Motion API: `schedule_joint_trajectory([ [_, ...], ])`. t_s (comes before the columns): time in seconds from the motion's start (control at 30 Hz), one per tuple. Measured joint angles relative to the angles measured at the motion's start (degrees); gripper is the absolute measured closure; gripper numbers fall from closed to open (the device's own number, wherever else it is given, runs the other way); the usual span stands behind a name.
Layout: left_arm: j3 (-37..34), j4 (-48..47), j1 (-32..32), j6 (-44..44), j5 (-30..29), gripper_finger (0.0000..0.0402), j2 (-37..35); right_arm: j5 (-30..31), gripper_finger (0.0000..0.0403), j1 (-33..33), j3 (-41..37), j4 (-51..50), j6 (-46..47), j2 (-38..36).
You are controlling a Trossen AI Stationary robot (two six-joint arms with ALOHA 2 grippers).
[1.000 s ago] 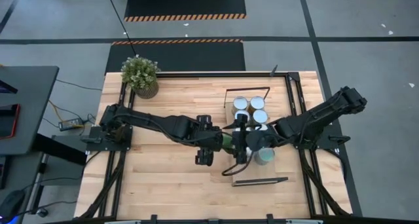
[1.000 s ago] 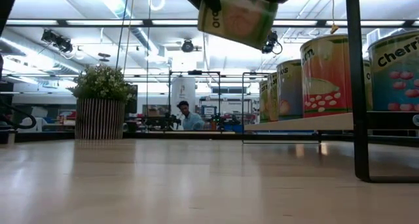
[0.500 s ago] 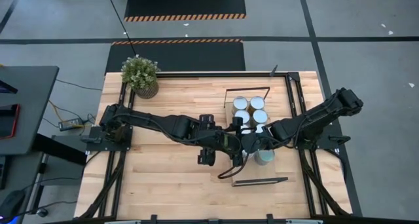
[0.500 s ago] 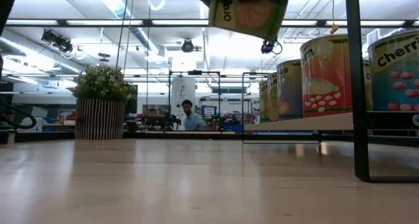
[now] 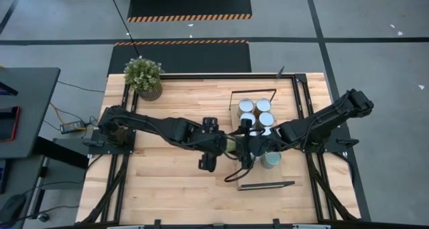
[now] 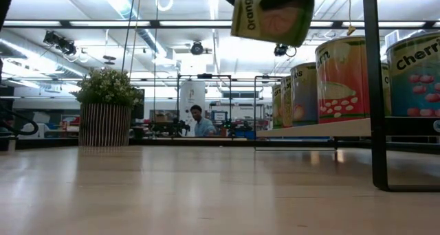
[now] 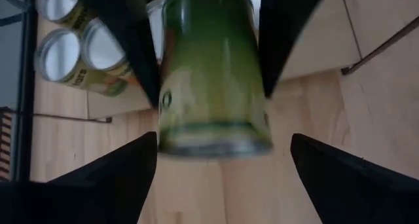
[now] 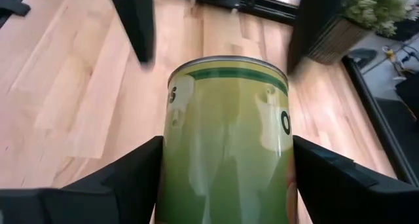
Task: Pick and place cans onto a shelf
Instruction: Put the canned oranges on the shelf
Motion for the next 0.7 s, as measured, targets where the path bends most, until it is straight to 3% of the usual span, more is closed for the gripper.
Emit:
schedule_joint_trajectory([
  [0.13,0.02,-3.39,-1.25,-2.68,-1.44,0.0047,-2.25,1.27,0.0096,1.18,0.02,-2.74,2.01,-2.67],
  [0.33,-3.73,-2.78,-5.02,-4.91,-10.51,0.0047,-3.57,2.04,0.0096,5.89,0.00,-7.88,6.03,-6.83],
  [0.53,-15.52,12.22,-7.19,-0.63,-15.95,0.0047,-5.26,9.34,0.0095,13.18,-4.78,-2.08,6.55,-11.63],
  [0.7,-22.32,33.44,-7.40,7.94,-18.31,0.0047,-8.62,10.81,0.0095,15.07,-14.31,19.88,-0.56,-14.07],
])
